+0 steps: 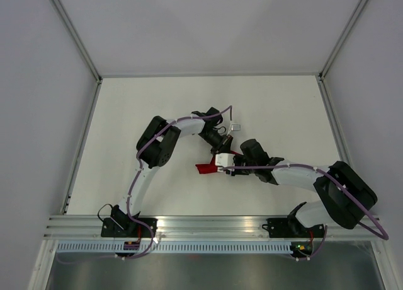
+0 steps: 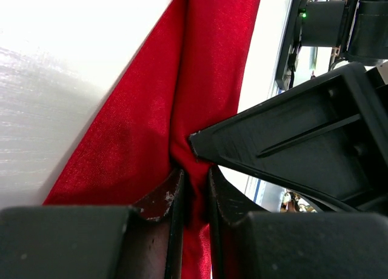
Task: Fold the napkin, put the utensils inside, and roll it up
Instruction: Roll the napkin with the utensil
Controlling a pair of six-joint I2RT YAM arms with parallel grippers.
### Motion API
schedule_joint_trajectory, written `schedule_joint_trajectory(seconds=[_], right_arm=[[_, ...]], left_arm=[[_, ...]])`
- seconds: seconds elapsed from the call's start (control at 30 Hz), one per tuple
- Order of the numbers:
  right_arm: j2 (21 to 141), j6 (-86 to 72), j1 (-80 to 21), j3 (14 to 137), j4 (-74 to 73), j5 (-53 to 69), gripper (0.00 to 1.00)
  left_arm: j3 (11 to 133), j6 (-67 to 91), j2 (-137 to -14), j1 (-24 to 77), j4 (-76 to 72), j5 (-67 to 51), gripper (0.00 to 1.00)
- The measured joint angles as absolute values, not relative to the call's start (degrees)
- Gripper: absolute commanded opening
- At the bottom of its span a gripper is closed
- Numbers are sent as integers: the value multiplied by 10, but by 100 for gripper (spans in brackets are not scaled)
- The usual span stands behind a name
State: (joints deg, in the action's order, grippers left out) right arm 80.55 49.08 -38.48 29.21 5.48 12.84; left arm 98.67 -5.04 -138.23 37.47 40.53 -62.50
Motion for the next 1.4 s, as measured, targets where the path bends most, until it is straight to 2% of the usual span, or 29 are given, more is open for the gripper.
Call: schedule_joint_trajectory(seconds=[0.03, 0.1, 0.13, 0.3, 0.4, 0.83, 1.07, 1.4], right_arm=[[807, 493, -385, 294, 52, 130, 28], [811, 499, -385, 299, 44, 132, 24], [811, 500, -385, 302, 39, 133, 22], [818, 504, -384, 318, 14, 140, 15], [826, 506, -382, 332, -5, 147, 13], [900, 533, -344, 448, -153, 228, 11], [980, 571, -303, 555, -283, 303, 11], [1120, 610, -258, 729, -480, 386, 11]], left_arm=[[987, -52, -1382, 374, 406, -625, 16], [987, -53, -1382, 373, 409, -625, 23], [987, -53, -1382, 373, 409, -625, 29], [984, -52, -1378, 372, 409, -625, 43], [970, -49, -1361, 368, 404, -616, 47], [910, 3, -1251, 322, 328, -457, 47], [778, 63, -1105, 287, 222, -325, 47], [528, 124, -869, 299, 41, -167, 49]])
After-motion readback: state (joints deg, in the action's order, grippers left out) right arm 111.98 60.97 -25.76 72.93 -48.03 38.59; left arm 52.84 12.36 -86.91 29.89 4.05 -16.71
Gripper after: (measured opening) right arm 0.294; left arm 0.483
